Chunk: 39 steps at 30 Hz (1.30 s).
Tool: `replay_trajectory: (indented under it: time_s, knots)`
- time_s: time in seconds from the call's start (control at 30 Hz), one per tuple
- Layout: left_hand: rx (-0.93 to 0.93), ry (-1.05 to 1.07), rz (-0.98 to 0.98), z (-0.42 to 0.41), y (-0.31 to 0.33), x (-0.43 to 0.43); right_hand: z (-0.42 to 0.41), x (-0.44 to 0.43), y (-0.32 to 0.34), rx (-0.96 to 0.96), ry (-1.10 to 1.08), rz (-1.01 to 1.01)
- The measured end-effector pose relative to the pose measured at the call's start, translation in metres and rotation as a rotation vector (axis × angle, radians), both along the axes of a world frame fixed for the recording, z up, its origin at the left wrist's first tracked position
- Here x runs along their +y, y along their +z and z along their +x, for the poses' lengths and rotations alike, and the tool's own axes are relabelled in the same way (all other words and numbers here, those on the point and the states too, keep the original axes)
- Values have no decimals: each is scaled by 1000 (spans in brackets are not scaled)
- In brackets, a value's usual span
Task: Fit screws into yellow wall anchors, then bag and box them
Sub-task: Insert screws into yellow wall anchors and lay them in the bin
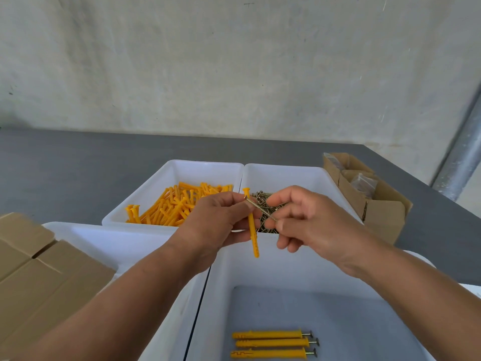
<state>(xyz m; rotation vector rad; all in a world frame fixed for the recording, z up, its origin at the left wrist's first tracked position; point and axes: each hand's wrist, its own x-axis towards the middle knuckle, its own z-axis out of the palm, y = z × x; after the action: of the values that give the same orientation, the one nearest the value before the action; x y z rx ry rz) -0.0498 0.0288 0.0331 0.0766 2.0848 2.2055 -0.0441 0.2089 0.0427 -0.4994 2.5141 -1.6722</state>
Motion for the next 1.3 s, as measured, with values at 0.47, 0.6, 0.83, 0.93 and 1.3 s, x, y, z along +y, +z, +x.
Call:
replay_trajectory:
  time_s: [0.47,0.6,0.83,0.93,1.3]
  knots:
    - [0,-245,-178,5,-6,5,-3,6,4,181,-194,-158]
    - [19,-316,-246,6,-8,5,-9,9,4,212,-305,-250]
    - [41,-378,-305,8,-8,7,-8,10,2,247,-358,-236]
    - [46,-390,-315,9,-8,7,-8,8,1,250,-335,-185]
    - [110,-302,-427,7,-10,9,-6,11,1,163,-243,-23]
